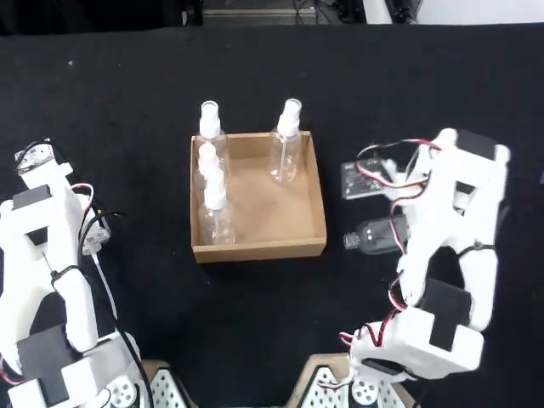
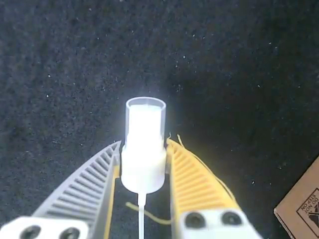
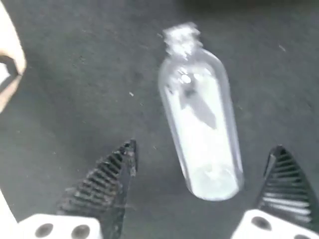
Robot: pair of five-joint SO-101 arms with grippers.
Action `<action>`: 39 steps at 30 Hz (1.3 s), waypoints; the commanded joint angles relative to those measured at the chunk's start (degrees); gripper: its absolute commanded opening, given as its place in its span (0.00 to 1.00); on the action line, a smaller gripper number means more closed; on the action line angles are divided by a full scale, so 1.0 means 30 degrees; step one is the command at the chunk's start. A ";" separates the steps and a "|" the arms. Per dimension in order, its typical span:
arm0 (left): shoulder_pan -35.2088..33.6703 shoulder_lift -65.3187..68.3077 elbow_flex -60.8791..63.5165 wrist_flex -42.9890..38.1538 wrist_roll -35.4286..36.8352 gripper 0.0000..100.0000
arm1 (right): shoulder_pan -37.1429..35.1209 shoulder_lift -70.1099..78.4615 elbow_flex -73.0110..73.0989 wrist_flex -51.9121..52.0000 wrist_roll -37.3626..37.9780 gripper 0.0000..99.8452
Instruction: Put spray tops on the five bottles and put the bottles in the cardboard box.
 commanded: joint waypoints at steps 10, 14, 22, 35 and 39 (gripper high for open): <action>0.0044 -0.1084 -0.0132 -0.0322 0.0147 0.03 | -0.0205 -0.1070 0.6081 -0.8645 0.0176 0.37; 0.0044 -0.1084 -0.0132 -0.0322 0.0147 0.03 | -0.0059 -0.1216 0.6549 -0.8586 -0.0264 0.36; 0.0044 -0.1084 -0.0103 -0.0293 0.0088 0.03 | 0.1172 -0.1216 0.5026 -0.8557 -1.3685 0.21; 0.0161 -0.1084 -0.0249 -0.0264 0.0088 0.03 | 0.6681 -0.1040 0.3004 -0.5158 -2.4147 0.40; 0.0044 -0.1084 -0.0220 -0.0264 0.0088 0.03 | 0.6271 -0.1040 0.1275 -0.3429 -2.2564 0.41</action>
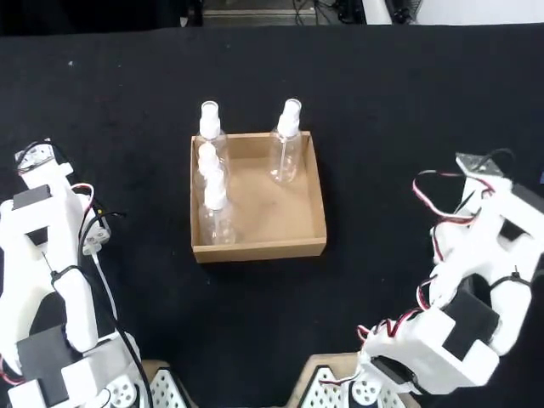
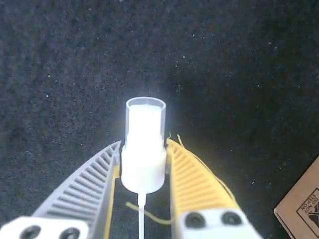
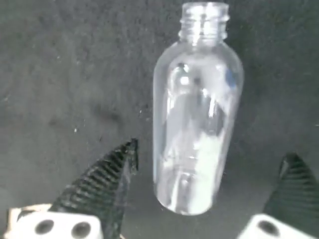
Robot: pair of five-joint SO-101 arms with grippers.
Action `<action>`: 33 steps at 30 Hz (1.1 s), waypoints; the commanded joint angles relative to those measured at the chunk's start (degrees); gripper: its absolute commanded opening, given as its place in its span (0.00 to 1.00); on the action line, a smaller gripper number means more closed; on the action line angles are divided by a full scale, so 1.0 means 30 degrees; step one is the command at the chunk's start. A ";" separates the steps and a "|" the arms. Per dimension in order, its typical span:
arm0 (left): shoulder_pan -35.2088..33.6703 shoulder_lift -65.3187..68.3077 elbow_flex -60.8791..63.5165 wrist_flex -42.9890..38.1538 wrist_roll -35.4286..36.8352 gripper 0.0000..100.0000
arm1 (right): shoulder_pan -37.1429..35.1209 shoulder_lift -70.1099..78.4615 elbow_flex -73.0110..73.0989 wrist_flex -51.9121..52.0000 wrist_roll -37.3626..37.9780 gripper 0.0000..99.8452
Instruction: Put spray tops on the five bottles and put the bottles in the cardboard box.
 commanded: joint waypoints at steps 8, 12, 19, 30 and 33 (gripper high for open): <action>0.0015 -0.1084 -0.0161 -0.0264 0.0088 0.03 | -0.0791 -0.0425 -0.2681 0.1377 0.3136 0.34; 0.0015 -0.1084 -0.0161 -0.0264 0.0117 0.03 | -0.1026 0.1714 -0.3941 0.1407 0.2462 0.33; 0.0015 -0.1084 -0.0103 -0.0264 0.0088 0.03 | -0.0703 0.6403 -0.7927 0.2608 0.0469 0.33; 0.0015 -0.1084 -0.0132 -0.0264 0.0059 0.03 | -0.0879 0.8542 -0.9714 0.3575 -0.0674 0.29; 0.0015 -0.1084 -0.0161 -0.0264 0.0059 0.03 | -0.0908 0.8542 -0.9861 0.3575 -0.0791 0.20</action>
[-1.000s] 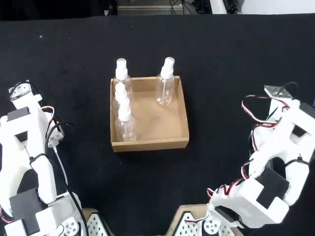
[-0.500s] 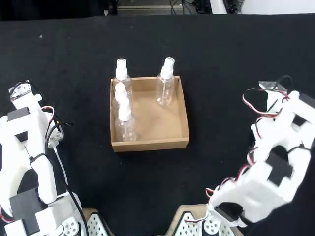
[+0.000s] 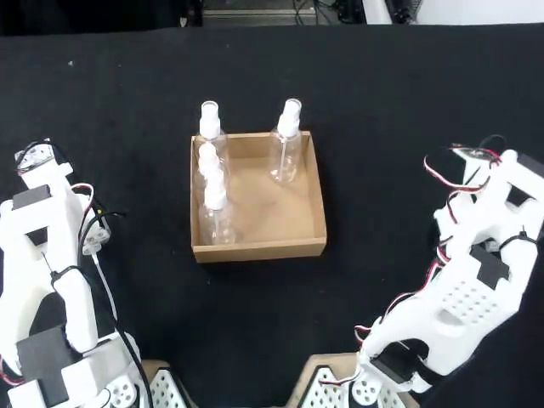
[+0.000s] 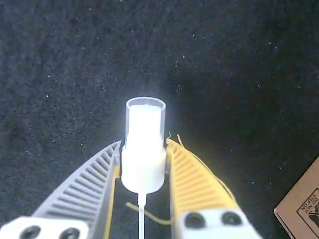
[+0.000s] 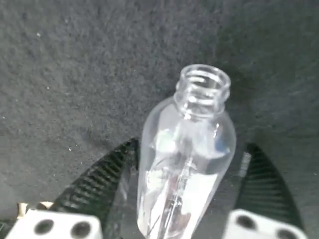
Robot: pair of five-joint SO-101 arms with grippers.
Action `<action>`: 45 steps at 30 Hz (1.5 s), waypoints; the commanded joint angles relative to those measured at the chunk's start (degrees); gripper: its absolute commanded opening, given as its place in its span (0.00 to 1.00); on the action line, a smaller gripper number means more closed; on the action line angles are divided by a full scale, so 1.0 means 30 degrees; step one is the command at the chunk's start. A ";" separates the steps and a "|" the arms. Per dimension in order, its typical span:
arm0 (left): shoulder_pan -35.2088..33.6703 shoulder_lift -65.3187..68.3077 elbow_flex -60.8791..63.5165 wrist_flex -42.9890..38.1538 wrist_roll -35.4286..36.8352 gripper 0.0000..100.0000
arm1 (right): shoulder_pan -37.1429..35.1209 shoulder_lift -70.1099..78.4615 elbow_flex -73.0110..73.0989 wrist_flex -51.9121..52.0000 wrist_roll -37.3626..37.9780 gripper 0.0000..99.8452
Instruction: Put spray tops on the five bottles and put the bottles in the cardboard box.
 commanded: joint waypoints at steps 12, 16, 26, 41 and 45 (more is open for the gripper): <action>0.0015 -0.1114 -0.0366 -0.0205 0.0059 0.03 | -0.3341 -0.3707 -0.3385 0.3516 -0.0557 0.12; 0.0044 -0.1114 -0.1919 0.1465 0.0029 0.03 | -0.4073 -0.7223 -0.2681 0.3604 -0.1817 0.12; 0.0220 -0.1114 -1.0271 0.7678 0.0029 0.03 | -0.7267 -1.9062 0.5348 -0.1729 -0.4571 0.12; 0.5875 -0.1114 -2.4718 1.0989 0.0821 0.03 | -1.7084 -2.9289 1.3084 -0.9993 -0.8293 0.11; 0.9070 -0.1114 -2.8469 1.0989 0.2139 0.03 | -1.7875 -3.1810 1.6337 -1.2484 -0.8879 0.11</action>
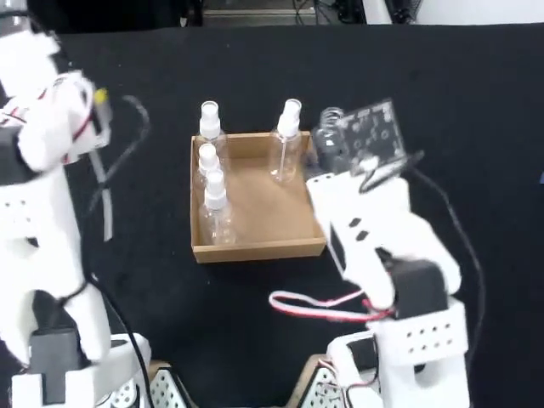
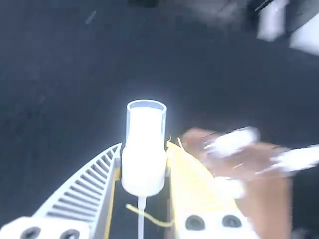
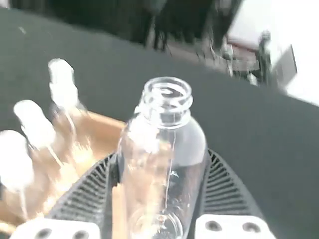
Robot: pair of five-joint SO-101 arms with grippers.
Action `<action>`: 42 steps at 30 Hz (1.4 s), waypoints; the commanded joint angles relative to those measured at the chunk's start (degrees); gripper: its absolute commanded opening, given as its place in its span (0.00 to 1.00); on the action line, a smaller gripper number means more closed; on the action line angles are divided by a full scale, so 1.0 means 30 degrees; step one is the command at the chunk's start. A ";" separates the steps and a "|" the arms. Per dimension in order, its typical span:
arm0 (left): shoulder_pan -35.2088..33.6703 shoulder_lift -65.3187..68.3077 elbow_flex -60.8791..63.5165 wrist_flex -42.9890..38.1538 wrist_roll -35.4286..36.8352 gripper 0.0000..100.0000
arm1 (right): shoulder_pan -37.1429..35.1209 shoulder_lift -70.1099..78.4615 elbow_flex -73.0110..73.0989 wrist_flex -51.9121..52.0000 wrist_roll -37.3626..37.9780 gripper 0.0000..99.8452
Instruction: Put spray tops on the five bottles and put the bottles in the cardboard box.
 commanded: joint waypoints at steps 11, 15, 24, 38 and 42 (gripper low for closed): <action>0.8484 -0.0850 -0.6344 -0.1553 0.0938 0.03 | -0.0703 -0.7458 0.7722 -0.5304 -0.2872 0.11; 0.9480 -0.0850 -0.6344 -0.4278 0.0938 0.03 | -0.1377 -0.7487 0.8396 -0.5509 -0.2842 0.11; 0.9626 -0.1084 -0.3092 -0.5714 0.1055 0.03 | -0.3487 -0.7487 0.9597 -0.5568 -0.2755 0.11; 1.1267 -0.1026 0.0513 -1.0315 0.1084 0.03 | -0.3897 -0.7634 1.0359 -0.5568 -0.2667 0.11; 1.2117 -0.1084 0.2242 -1.1956 0.1114 0.03 | -0.3868 -0.7575 1.0359 -0.5568 -0.2667 0.11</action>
